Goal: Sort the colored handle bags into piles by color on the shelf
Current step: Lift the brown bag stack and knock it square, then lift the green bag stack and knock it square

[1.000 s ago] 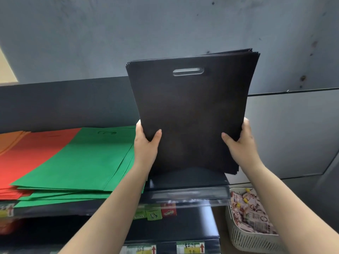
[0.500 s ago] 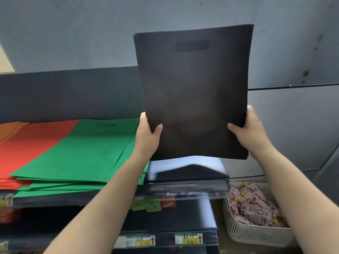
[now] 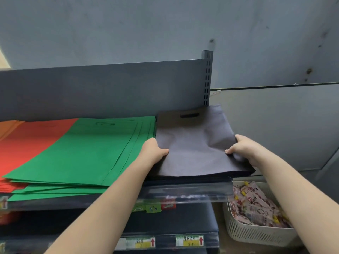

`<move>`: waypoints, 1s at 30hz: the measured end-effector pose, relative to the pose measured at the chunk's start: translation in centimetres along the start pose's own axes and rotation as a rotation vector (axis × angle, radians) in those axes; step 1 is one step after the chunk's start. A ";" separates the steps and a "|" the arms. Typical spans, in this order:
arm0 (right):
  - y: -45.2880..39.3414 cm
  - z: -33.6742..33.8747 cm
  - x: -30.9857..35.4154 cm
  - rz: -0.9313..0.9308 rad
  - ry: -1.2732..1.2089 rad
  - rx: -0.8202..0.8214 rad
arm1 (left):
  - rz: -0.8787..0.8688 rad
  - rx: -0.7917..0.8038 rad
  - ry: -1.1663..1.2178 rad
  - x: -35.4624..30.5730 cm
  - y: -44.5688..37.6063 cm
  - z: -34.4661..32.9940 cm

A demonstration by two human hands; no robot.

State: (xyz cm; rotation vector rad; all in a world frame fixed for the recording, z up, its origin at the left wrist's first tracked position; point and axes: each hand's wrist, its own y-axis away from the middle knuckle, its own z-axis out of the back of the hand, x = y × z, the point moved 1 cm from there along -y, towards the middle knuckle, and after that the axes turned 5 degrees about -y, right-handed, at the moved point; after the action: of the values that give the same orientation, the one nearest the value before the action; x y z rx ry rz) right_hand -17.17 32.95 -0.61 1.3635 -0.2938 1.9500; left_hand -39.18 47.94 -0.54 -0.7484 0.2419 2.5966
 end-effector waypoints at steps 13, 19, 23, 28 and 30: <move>-0.5 -0.8 0.1 -0.119 0.017 0.064 | -0.396 -0.098 -0.345 -0.8 2.4 -2.0; 2.6 -4.5 4.0 0.483 0.574 -0.225 | -0.442 -0.087 -0.410 -0.7 2.5 -2.3; 5.4 -9.9 6.0 0.642 0.803 -0.059 | -0.447 -0.241 -0.333 1.0 3.4 1.0; 8.6 -14.7 6.9 0.774 0.713 0.047 | -0.405 -0.301 -0.374 8.1 5.9 5.8; 9.8 -16.6 7.0 0.807 0.689 0.112 | -0.368 -0.246 -0.329 11.3 6.9 7.0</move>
State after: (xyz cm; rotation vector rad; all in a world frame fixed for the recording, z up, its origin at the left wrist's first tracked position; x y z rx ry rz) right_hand -36.92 38.33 0.83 0.5635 -0.4388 2.9960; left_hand -54.16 47.69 -0.41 -0.3847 -0.2931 2.3653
